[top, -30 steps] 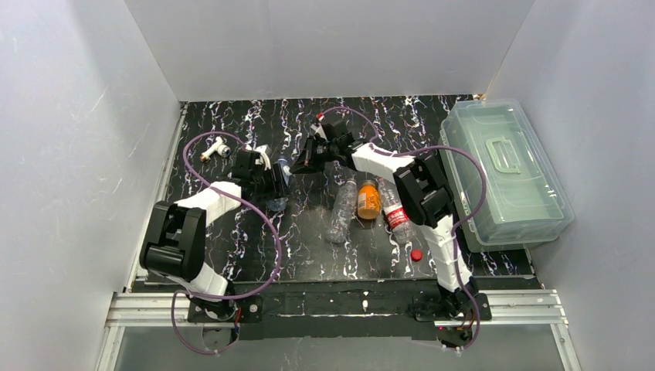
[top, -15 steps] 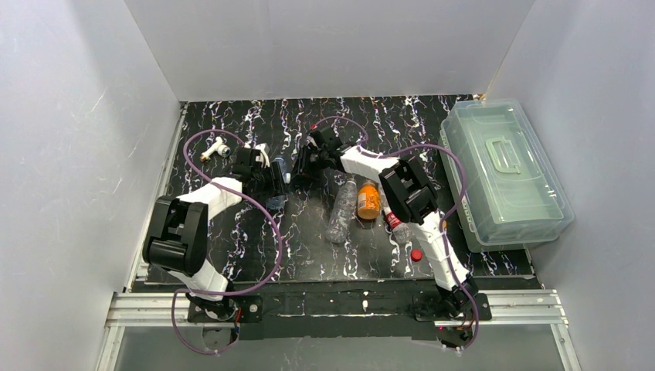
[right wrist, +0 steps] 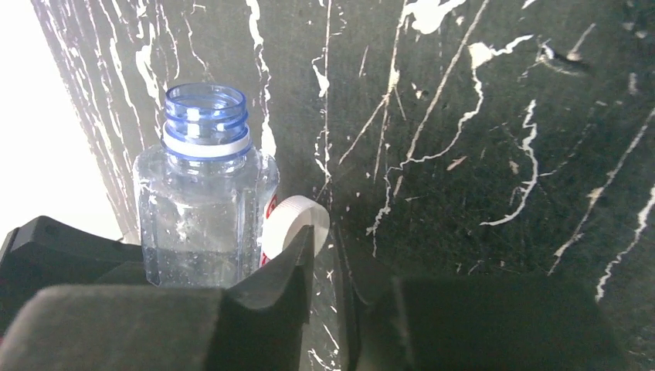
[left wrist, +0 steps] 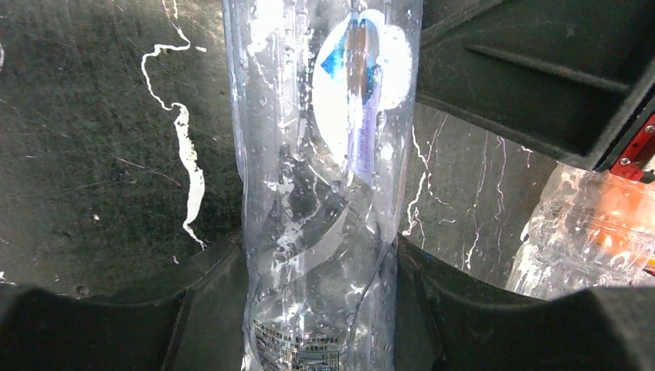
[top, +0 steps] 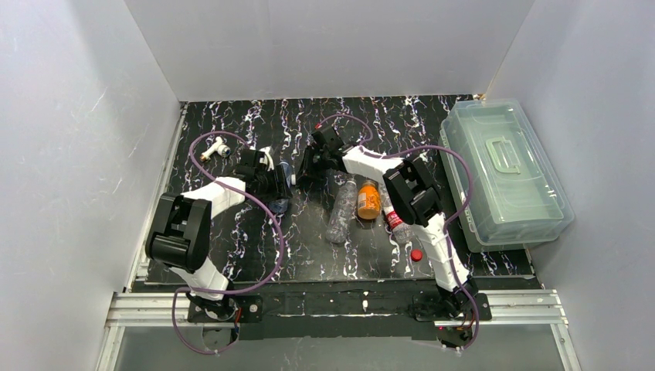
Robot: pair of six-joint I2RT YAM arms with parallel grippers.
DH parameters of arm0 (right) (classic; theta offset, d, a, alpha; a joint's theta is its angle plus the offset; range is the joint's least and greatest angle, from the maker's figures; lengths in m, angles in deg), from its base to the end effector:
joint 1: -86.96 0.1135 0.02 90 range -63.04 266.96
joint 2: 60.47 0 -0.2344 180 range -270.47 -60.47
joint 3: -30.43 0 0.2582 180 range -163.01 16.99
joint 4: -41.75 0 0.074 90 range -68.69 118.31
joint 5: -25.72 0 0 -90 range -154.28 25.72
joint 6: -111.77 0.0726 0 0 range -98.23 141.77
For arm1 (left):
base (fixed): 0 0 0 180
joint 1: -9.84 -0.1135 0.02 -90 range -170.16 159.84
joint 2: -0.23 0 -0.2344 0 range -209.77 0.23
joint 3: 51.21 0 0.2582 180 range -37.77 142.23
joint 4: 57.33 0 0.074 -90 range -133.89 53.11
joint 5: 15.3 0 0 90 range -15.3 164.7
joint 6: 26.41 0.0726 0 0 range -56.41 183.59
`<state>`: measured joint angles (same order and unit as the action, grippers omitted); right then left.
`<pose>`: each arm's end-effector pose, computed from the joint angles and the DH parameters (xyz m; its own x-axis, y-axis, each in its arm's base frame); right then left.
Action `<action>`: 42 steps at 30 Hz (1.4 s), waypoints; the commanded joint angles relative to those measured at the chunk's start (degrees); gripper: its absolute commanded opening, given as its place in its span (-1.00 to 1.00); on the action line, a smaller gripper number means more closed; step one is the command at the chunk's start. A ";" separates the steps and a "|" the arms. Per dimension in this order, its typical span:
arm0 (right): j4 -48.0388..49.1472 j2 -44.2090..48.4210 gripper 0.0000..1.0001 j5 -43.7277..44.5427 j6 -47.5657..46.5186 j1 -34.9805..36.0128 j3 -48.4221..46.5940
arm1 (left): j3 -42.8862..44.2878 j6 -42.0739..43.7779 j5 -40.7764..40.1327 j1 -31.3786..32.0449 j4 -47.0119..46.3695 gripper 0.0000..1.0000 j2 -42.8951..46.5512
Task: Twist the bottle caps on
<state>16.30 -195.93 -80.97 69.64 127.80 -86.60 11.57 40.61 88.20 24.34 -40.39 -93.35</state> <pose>0.3915 0.3660 0.0968 -0.9325 0.1330 -0.3359 -0.1363 0.7315 0.6681 0.3382 -0.1050 0.1082 -0.8141 -0.1816 -0.5517 0.0843 0.9028 -0.4216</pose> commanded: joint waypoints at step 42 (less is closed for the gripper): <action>-13.26 10.15 -0.41 20.97 -10.92 -3.06 7.51 | 10.53 1.03 -5.32 5.81 10.30 -1.00 -2.96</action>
<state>7.52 -188.24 -65.49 63.04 124.52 -80.57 19.44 40.45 85.16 29.85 -33.33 -98.07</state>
